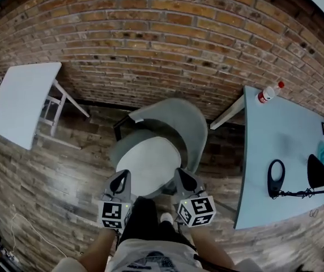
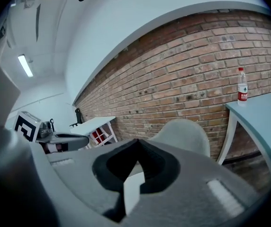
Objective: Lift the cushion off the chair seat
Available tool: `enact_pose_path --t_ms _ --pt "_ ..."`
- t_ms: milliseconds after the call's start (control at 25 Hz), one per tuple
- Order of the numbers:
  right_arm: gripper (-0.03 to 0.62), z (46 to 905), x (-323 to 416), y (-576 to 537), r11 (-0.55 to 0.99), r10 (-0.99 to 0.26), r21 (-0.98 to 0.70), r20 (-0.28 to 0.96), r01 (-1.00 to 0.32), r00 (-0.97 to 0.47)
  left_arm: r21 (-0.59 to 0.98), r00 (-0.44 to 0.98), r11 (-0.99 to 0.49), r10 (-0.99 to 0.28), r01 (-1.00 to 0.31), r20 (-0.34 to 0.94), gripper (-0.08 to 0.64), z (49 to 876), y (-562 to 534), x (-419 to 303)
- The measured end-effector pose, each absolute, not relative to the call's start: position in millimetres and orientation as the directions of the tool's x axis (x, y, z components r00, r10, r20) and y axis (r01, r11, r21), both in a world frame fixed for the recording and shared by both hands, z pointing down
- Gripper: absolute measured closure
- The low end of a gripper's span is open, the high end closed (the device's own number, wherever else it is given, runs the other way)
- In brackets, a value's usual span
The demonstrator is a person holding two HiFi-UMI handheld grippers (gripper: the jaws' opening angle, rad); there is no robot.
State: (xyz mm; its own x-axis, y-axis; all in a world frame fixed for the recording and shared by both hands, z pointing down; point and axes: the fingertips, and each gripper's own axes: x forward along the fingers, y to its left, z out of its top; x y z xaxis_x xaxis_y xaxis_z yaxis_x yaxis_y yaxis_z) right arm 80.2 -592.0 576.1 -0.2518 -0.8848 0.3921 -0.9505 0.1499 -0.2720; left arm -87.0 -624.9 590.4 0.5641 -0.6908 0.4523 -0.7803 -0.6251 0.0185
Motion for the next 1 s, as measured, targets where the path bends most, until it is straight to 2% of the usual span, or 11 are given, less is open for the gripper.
enact_pose_path --t_ms 360,1000 --pt "0.594 679 83 -656 0.023 -0.869 -0.298 0.467 -0.954 -0.167 0.058 0.574 -0.646 -0.629 -0.761 0.525 0.568 697 -691 -101" --pt "0.592 857 103 -685 -0.254 -0.808 -0.281 0.588 -0.925 0.043 0.096 0.593 -0.695 -0.524 -0.713 0.612 0.566 872 -738 -104"
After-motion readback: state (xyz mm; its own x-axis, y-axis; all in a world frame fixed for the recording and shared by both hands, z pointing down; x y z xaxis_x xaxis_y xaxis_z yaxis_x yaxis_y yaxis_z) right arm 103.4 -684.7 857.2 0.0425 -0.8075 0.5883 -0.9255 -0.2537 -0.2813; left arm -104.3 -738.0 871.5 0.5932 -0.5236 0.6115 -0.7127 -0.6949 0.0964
